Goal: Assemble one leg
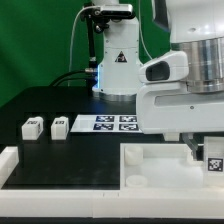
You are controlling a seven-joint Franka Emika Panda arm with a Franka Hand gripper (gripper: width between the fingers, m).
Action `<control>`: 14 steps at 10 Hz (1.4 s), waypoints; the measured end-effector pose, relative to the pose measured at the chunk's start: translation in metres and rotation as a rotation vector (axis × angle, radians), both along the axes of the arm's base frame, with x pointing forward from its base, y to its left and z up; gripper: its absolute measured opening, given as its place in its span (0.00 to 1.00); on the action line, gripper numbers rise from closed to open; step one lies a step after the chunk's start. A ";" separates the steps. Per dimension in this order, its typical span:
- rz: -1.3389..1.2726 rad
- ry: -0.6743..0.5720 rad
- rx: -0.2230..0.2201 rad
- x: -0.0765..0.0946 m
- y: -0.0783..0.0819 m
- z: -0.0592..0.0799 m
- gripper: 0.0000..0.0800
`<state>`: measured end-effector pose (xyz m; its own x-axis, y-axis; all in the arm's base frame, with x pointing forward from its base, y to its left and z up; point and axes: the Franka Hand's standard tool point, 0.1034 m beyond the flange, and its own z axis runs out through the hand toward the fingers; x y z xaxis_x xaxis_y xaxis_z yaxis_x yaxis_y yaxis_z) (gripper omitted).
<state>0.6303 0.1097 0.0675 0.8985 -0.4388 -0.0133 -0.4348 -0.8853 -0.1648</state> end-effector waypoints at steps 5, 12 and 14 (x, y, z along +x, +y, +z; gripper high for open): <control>-0.826 0.210 0.123 -0.003 0.000 0.001 0.38; -1.401 0.348 0.176 -0.002 0.004 0.001 0.38; -1.398 0.348 0.174 -0.003 0.004 0.000 0.38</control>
Offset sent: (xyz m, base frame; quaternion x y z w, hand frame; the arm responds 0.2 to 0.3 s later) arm 0.0177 0.0176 0.0103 0.0642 -0.0666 0.5431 0.8346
